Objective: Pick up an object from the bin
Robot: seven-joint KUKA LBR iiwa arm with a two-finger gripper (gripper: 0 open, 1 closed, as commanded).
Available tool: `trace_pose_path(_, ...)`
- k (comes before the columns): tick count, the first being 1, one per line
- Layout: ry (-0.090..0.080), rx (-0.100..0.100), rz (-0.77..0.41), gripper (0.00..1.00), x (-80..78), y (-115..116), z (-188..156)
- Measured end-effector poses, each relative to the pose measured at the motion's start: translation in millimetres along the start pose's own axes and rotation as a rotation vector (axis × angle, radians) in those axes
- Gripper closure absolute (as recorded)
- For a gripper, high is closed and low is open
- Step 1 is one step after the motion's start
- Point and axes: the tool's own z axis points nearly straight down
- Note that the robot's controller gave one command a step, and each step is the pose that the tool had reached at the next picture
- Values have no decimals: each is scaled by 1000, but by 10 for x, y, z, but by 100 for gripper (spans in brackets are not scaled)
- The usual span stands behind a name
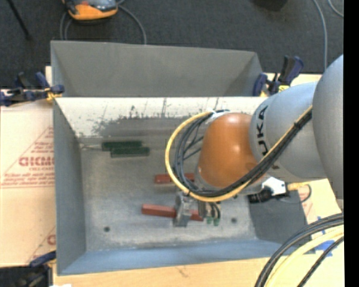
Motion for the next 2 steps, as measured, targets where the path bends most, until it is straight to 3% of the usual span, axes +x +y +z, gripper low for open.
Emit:
trace_pose_path(1,-7,-2,0,100,-17,3,-115)
trace_pose_path(2,-1,0,1,100,-6,-2,-197)
